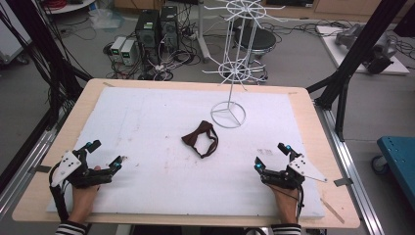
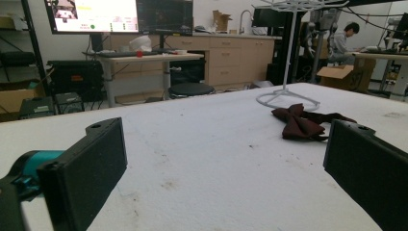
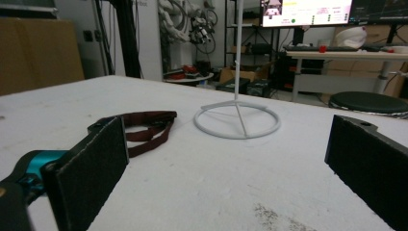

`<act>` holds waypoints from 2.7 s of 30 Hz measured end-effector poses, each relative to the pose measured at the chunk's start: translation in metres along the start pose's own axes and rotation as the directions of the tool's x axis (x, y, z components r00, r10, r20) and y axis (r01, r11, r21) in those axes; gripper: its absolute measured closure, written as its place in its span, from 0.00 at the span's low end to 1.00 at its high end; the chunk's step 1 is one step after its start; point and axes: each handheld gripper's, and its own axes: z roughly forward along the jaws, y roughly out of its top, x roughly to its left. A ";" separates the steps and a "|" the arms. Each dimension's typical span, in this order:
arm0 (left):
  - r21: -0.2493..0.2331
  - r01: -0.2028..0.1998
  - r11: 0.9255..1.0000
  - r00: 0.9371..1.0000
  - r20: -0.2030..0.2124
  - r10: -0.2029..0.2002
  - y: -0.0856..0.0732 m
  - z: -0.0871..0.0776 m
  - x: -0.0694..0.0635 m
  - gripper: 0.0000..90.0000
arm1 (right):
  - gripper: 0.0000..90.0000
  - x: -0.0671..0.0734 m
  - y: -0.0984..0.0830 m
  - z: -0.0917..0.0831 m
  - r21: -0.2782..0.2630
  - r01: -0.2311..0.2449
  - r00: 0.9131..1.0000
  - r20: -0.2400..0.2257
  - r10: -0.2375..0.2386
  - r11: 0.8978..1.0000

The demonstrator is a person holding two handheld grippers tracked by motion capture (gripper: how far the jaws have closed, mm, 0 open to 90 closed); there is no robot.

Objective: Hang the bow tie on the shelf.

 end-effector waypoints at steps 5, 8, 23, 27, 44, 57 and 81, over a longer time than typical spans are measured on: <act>0.000 -0.003 1.000 1.000 0.002 0.003 0.000 0.000 0.000 0.02 | 0.01 -0.001 0.012 0.002 0.024 0.007 0.999 -0.034 -0.006 1.000; -0.001 -0.004 1.000 1.000 0.001 0.004 0.000 0.000 0.000 0.02 | 0.01 -0.001 0.019 0.006 0.035 0.016 0.998 -0.063 -0.013 0.999; 0.000 -0.003 1.000 1.000 0.002 0.003 0.000 0.000 0.000 0.02 | 0.01 0.011 0.075 0.056 0.167 0.156 0.960 -0.258 -0.109 0.973; 0.000 -0.002 1.000 1.000 0.001 0.002 0.000 0.000 0.000 0.02 | 0.01 0.018 0.082 0.071 0.199 0.193 0.944 -0.304 -0.127 0.961; 0.001 0.006 1.000 1.000 -0.001 -0.006 0.000 0.000 0.000 0.02 | 0.01 0.046 0.092 0.131 0.275 0.351 0.864 -0.463 -0.197 0.895; 0.003 0.014 1.000 1.000 -0.004 -0.014 0.000 0.001 0.001 0.02 | 0.01 0.060 0.097 0.175 0.304 0.466 0.781 -0.582 -0.225 0.831; 0.004 0.019 1.000 1.000 -0.002 -0.019 0.000 0.001 0.002 0.02 | 0.01 0.070 0.071 0.212 0.338 0.593 0.678 -0.700 -0.226 0.731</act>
